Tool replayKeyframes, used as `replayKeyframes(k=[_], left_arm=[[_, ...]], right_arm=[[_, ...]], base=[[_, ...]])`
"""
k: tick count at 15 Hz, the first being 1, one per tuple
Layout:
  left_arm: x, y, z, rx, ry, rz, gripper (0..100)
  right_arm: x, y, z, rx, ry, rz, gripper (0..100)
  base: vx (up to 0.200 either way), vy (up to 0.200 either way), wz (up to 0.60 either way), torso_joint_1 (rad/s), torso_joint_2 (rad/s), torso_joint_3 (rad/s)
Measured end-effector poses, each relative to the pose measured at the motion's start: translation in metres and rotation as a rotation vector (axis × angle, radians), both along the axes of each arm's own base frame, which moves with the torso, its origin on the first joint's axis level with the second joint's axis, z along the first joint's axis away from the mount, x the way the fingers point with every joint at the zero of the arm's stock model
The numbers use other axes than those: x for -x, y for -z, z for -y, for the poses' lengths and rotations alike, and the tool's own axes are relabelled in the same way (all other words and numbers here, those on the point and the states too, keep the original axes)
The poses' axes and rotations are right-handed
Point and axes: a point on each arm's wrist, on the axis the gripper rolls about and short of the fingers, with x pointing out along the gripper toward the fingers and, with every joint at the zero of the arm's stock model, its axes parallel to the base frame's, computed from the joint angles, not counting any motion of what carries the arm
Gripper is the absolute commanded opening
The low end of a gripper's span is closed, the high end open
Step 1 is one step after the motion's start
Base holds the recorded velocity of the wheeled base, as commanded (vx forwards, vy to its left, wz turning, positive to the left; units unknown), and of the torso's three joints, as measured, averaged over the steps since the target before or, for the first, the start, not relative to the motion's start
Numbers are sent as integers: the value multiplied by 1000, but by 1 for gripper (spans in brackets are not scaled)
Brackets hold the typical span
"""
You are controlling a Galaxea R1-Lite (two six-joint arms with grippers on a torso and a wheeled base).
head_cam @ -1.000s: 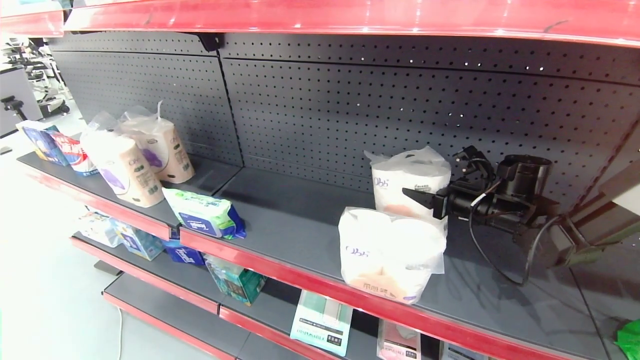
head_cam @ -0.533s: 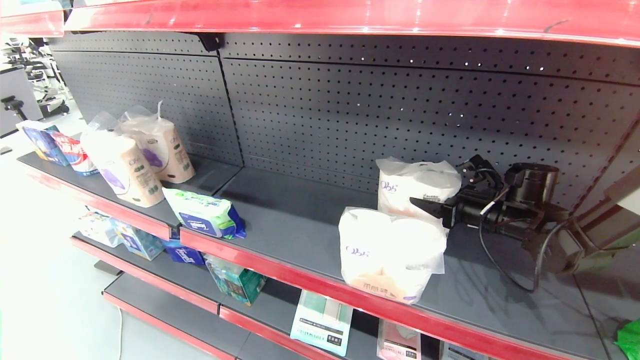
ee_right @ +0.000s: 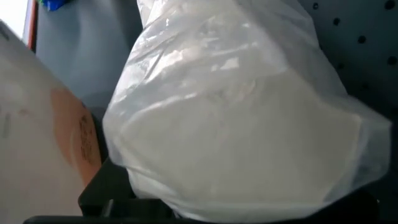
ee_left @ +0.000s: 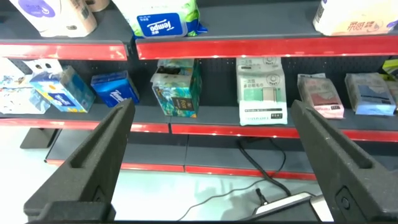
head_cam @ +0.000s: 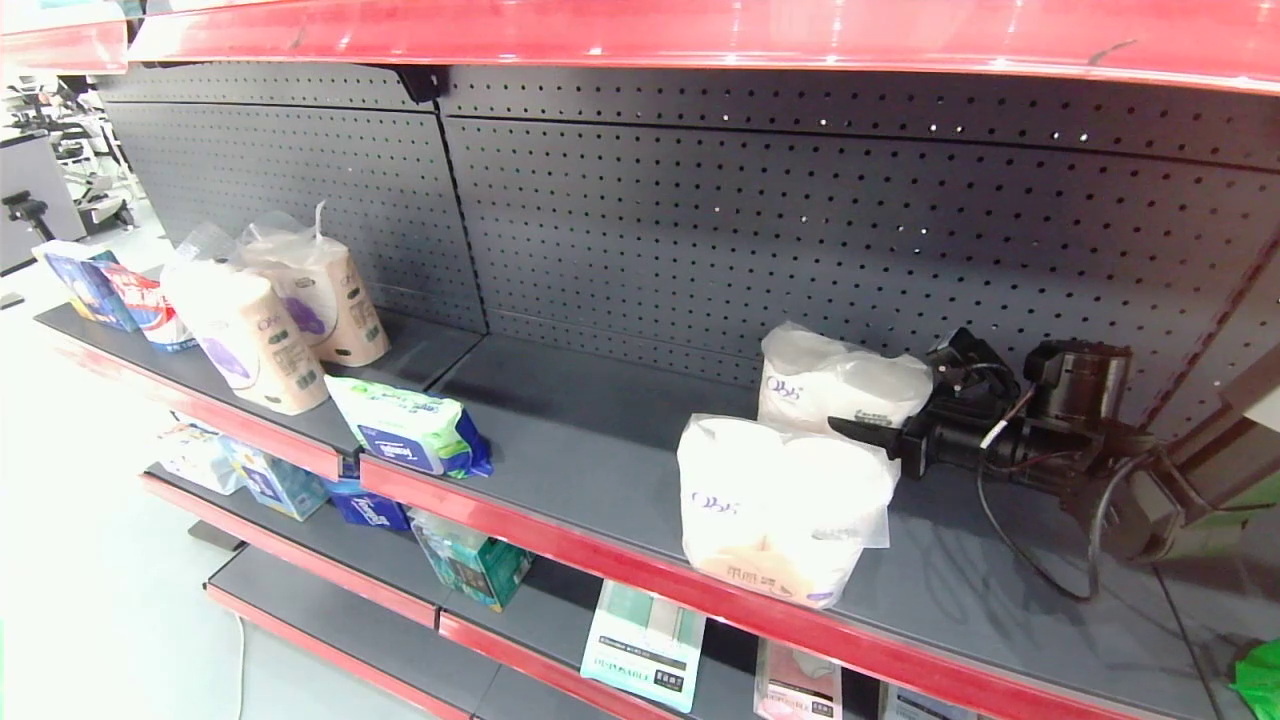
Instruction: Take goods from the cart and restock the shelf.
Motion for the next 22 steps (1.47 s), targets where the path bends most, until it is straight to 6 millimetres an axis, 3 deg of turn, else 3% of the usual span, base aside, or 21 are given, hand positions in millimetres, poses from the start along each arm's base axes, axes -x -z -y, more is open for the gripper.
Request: replayKeyframes(k=[7,22], left_arm=[[-1,-1,0,0,5,-4,100],[-1,-1,0,0,5,-9,100]], right_arm=[[11,10,-1,40,-68,7,0],[-4,12,3,6,-148,27,0]], base=[[0,0,0,0,0,0],[0,0,0,0,0,0]])
